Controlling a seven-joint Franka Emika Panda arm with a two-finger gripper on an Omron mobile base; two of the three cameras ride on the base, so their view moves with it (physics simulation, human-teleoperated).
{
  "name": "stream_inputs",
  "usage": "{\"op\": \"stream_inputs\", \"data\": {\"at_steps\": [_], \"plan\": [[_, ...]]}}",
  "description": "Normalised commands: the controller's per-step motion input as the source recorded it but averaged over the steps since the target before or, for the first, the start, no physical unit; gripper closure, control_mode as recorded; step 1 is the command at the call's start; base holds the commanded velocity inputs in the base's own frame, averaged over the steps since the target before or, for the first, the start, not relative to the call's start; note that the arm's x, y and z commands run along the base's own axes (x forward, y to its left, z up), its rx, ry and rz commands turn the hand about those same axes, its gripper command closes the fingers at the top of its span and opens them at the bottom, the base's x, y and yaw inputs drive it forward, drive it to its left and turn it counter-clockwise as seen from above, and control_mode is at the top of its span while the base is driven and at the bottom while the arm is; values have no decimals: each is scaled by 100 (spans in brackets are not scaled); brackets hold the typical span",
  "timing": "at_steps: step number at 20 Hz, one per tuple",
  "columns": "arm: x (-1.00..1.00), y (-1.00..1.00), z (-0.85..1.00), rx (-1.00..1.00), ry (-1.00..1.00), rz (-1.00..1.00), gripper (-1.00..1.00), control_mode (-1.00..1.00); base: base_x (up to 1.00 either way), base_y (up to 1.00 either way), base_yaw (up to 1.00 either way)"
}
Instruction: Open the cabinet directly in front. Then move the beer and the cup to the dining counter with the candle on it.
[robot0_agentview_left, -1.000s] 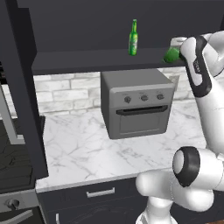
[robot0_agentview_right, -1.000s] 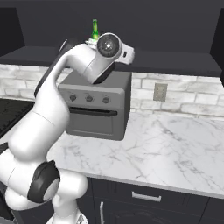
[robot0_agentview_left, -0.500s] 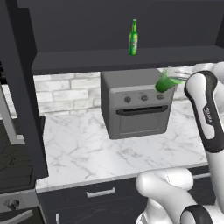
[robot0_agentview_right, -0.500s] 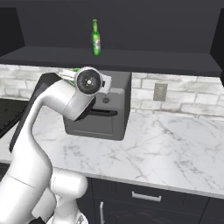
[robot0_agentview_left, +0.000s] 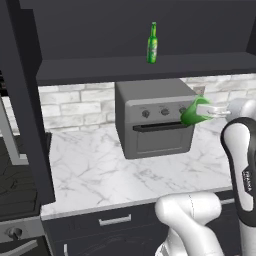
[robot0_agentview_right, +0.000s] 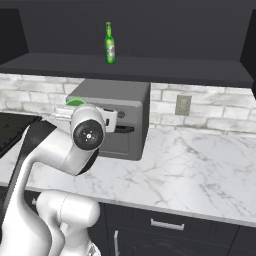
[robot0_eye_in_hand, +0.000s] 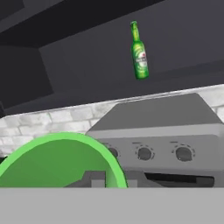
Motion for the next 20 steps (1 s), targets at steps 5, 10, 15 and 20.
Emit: {"op": "stream_inputs", "data": {"at_steps": [5, 10, 15, 20], "plan": [[0, 0, 0, 0, 0, 0, 100, -100, 0, 0, 0], [-1, 0, 0, 0, 0, 0, 100, -100, 0, 0, 0], [-40, 9, -2, 0, 0, 1, 100, -100, 0, 0, 0], [0, 0, 0, 0, 0, 0, 100, 100, -92, 31, 1]]}}
